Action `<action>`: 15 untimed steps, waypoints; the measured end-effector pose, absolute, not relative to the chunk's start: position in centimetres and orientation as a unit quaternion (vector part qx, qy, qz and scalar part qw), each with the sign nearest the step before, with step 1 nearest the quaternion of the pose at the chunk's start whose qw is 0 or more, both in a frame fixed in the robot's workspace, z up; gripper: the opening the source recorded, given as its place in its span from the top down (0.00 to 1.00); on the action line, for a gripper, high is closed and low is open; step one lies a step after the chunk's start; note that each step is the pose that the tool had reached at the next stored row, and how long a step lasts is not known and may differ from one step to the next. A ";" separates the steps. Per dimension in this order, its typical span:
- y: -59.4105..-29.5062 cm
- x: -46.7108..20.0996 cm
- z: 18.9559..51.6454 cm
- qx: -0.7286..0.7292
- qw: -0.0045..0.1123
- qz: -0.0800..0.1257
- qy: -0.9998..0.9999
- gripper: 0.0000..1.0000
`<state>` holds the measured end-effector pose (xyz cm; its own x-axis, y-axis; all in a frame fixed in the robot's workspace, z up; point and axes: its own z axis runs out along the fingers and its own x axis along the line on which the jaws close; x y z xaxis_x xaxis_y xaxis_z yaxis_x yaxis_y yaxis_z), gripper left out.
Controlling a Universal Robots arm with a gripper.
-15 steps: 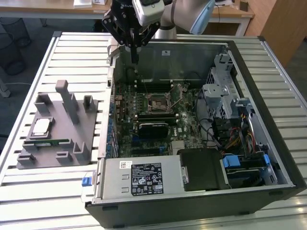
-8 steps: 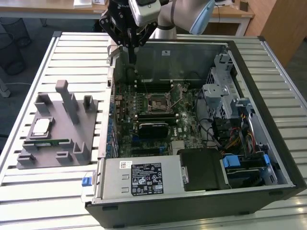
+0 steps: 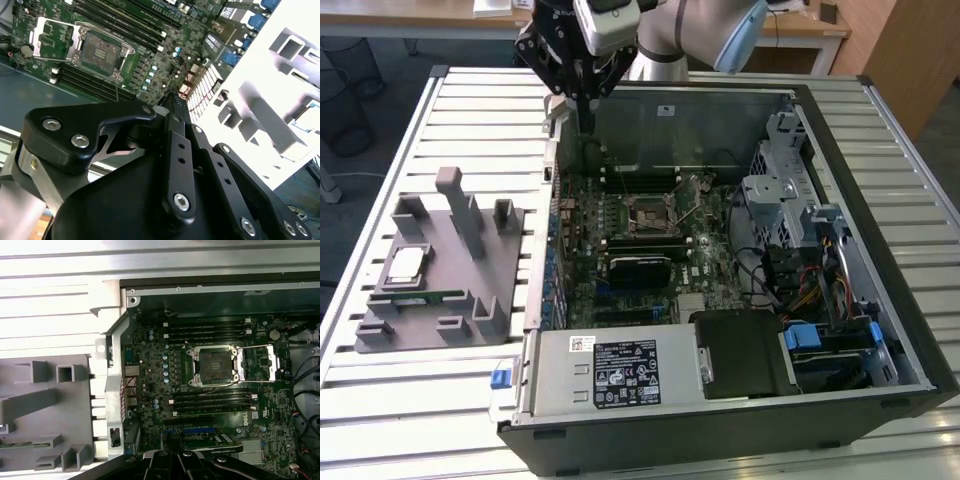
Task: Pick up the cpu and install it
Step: 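Reach for the cpu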
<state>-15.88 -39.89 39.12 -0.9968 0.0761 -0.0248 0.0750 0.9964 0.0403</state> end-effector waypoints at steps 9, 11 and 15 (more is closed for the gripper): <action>-39.9 -17.5 39.1 0.038 0.013 0.020 0.999 0.89; -39.9 -17.9 39.1 0.038 0.013 0.020 0.999 0.89; -39.9 -18.7 39.0 0.038 0.013 0.020 0.999 0.89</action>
